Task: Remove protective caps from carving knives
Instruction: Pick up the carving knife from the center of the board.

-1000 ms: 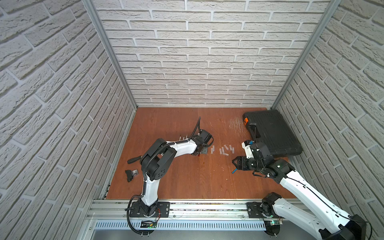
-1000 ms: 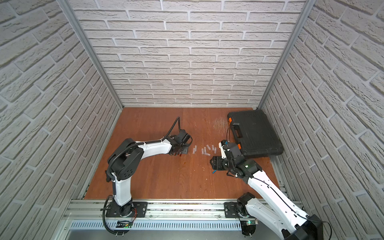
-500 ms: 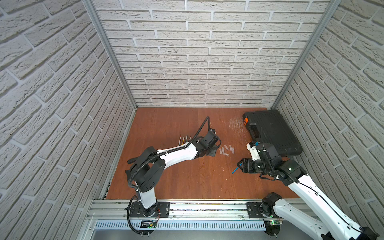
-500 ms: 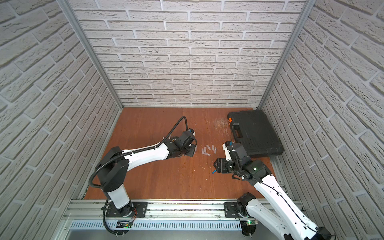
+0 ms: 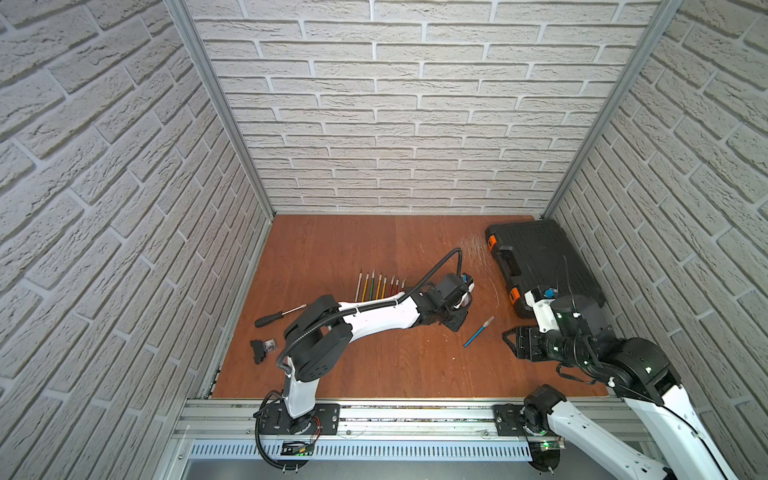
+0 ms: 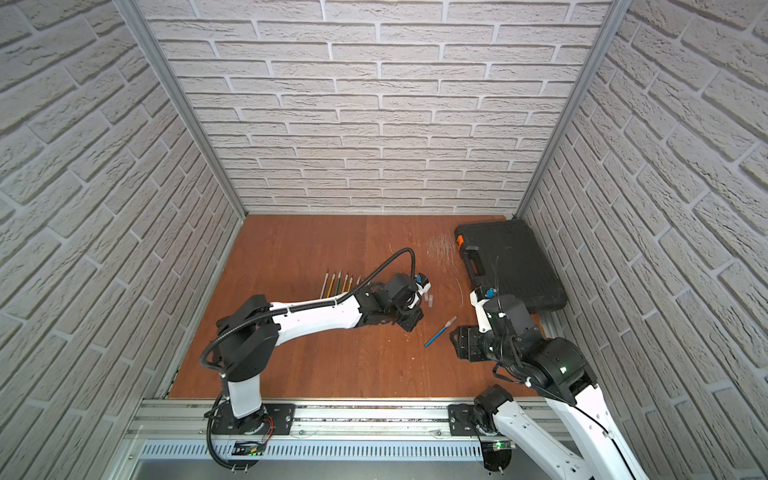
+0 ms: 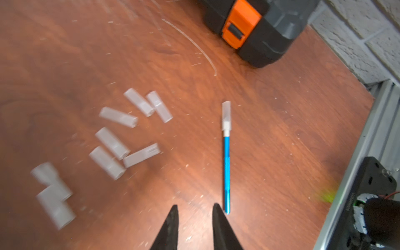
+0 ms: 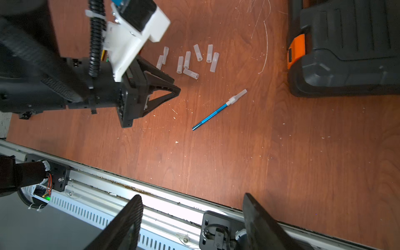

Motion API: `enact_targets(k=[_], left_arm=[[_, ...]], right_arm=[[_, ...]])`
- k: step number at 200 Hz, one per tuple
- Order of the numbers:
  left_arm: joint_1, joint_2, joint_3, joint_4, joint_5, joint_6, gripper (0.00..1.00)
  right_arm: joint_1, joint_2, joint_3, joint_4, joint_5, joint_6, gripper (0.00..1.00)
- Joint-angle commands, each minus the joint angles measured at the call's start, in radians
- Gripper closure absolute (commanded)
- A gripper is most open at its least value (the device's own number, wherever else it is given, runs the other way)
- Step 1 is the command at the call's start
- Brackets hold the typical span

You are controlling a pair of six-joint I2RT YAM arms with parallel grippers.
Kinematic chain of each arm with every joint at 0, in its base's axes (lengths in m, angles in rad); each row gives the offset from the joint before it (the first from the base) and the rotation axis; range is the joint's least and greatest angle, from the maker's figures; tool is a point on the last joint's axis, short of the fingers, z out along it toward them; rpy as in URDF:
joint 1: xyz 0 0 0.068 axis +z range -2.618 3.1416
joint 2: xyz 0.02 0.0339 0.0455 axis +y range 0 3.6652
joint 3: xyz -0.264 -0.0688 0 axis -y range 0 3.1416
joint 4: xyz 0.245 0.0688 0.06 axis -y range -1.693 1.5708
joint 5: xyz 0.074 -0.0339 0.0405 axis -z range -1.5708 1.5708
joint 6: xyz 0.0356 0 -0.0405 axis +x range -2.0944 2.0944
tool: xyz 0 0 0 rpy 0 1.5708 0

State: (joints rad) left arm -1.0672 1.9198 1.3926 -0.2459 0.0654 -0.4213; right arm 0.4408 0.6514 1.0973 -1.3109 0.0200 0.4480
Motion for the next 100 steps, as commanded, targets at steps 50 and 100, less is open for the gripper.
enact_targets(k=[50, 100], left_arm=[[-0.036, 0.174, 0.162, -0.037, 0.036, 0.063, 0.71], [-0.058, 0.250, 0.232, -0.097, 0.007, 0.070, 0.73]], right_arm=[[0.008, -0.057, 0.030, -0.063, 0.079, -0.022, 0.27], [0.007, -0.064, 0.014, -0.043, 0.089, -0.023, 0.28]])
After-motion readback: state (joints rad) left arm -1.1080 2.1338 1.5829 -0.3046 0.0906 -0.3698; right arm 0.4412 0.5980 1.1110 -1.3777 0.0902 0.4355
